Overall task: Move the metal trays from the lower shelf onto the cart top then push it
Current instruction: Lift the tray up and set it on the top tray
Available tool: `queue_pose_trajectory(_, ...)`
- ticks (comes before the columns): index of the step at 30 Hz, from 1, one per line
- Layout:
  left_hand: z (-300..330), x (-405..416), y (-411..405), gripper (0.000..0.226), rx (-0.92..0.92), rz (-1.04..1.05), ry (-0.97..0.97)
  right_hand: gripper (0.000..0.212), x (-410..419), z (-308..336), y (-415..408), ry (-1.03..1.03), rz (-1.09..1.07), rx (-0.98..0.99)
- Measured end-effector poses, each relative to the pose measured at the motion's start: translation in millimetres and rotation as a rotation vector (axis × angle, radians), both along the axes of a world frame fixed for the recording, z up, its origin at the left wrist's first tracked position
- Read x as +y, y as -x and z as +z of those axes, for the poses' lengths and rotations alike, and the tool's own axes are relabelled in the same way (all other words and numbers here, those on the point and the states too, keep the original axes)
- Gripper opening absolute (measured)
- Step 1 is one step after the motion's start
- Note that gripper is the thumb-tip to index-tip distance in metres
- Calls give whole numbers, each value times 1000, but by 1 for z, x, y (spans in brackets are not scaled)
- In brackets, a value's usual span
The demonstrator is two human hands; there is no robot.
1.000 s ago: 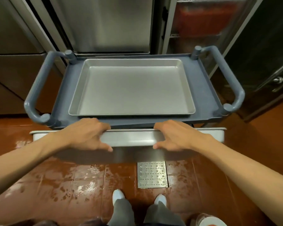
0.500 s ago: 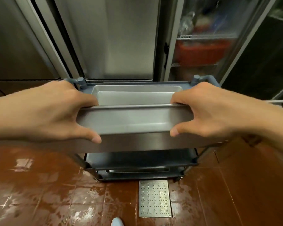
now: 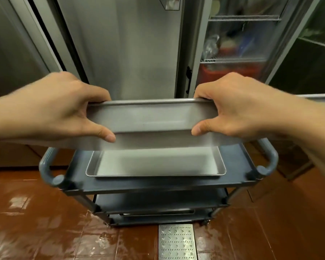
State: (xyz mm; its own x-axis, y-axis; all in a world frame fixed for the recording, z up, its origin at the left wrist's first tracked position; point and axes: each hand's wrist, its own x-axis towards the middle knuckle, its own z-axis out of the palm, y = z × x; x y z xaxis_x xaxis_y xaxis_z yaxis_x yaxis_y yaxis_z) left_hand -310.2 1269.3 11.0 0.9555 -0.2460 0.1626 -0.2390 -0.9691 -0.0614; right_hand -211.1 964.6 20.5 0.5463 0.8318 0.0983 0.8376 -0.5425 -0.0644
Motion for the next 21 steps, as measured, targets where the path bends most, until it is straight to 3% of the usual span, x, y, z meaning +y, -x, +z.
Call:
queue_pose_trajectory(4, -53, 0, -14, 74, -115, -76, -63, 49, 17, -60, -34, 23, -46, -131)
queue_pose_trajectory(9, -117, 3, -41, 50, -153, -58, -123, 45, 33, -140, -58, 22, -49, -193)
queue_pose_trajectory(21, -240, 15, -71, 37, -39, -2, -69, 36, 50, -249, -77, 39, 10, -268)
